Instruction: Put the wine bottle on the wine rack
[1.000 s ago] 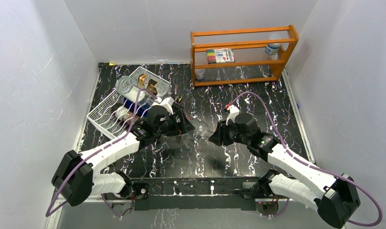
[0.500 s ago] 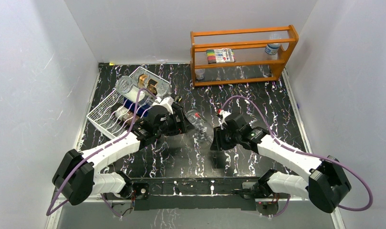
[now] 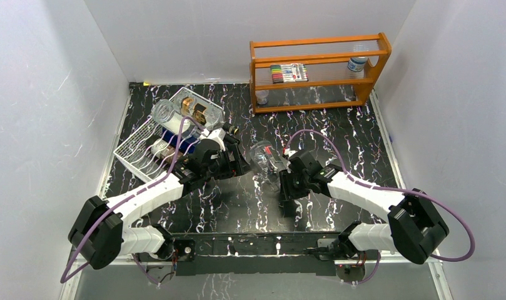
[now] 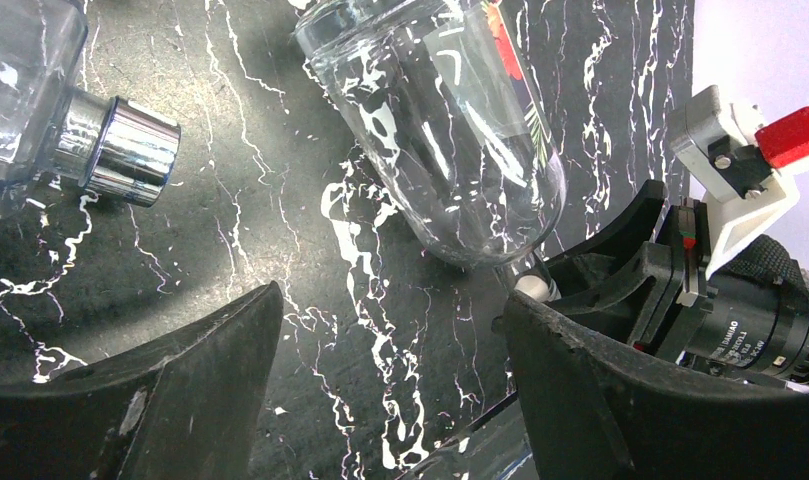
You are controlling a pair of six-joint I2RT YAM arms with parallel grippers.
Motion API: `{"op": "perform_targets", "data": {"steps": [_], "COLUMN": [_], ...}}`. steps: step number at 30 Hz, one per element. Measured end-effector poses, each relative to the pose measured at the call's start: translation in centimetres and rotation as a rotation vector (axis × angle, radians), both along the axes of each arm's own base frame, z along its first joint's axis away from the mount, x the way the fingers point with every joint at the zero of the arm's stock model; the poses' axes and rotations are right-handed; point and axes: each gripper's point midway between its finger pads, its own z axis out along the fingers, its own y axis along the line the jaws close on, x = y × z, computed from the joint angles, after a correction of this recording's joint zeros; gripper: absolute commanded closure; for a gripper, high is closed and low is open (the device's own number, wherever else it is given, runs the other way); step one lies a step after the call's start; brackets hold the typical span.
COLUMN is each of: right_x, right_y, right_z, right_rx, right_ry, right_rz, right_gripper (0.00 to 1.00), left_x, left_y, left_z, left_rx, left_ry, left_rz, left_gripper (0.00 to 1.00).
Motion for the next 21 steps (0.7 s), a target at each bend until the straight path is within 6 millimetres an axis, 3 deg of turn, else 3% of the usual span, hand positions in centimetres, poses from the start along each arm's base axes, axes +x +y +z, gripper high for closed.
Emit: {"op": "perform_targets", "data": {"steps": [4,6,12,21], "right_x": [0.4,0.5,1.2,2.3], "right_y": [-0.1,-0.3,-0.7,-1.4], "right_z": [-0.3,-0.4,-0.5,-1.6], "right_rx": [-0.014,-0.023,-0.051,-0.112], "right_ry": [-0.011,-0.017,-0.046,-0.071], "right_rz": [-0.01,-0.016,-0.041,-0.079], "right_gripper": [0.67,0.59,0.48,0.4], "left_x": [0.1,0.2,0.5,0.6], "left_y": [0.2,0.2,0.4,0.8], "left_z": [0.0,0.0,0.5,0.4], "left_rx": [0.011,0.016,0.039,0.059], "left_ry": [-0.003,-0.007,-0.02,-0.023], "left_rz": [0.004,0.005,0.008,0.017], "left_gripper": [0.16,0.15,0.14,0.13]}}
